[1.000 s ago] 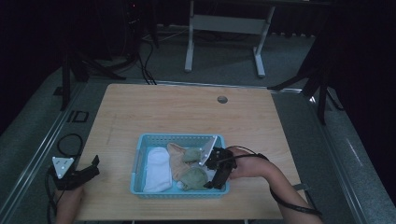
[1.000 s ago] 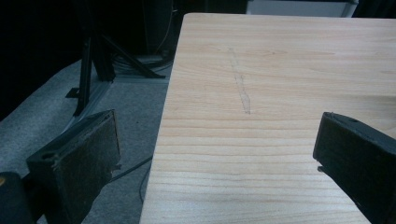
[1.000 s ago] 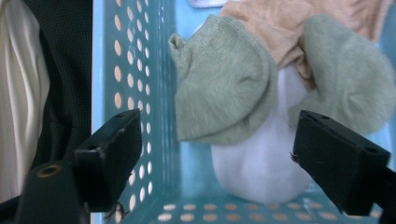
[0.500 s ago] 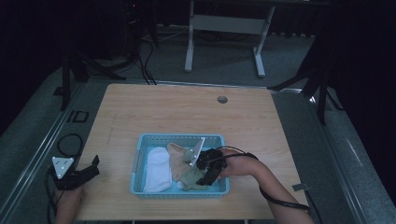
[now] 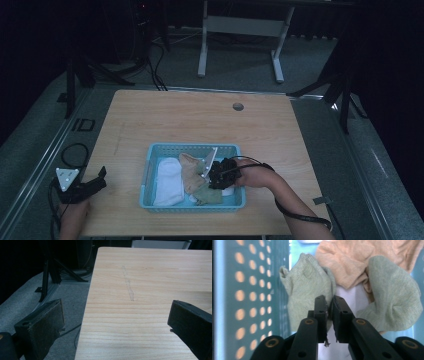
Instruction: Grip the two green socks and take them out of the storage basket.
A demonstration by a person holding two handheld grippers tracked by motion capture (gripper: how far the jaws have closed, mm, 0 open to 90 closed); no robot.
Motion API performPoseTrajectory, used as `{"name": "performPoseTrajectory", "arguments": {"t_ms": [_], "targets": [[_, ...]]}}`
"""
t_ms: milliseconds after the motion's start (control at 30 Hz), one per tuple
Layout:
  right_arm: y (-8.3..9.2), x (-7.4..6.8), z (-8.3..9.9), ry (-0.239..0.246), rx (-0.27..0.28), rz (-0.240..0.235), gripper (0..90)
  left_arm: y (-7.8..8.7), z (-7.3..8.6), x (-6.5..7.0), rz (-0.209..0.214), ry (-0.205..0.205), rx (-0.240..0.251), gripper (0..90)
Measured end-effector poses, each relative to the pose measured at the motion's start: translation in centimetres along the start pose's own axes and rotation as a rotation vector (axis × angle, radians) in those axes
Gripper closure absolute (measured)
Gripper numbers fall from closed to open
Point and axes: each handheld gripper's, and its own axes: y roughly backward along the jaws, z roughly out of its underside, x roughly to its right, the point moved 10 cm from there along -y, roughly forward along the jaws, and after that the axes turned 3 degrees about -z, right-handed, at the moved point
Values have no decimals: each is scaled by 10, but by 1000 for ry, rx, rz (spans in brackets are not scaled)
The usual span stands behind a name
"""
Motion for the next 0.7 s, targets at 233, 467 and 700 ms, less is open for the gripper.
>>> {"name": "performPoseTrajectory", "arguments": {"t_ms": [233, 467, 700], "targets": [[9, -7, -5, 26, 8, 4, 839, 0, 0, 0, -1, -1, -1, 4], [17, -11, -6, 34, 2, 5, 841, 0, 0, 0, -2, -1, -3, 4], [37, -11, -14, 43, 51, 21, 845, 0, 0, 0, -2, 0, -3, 4]]}}
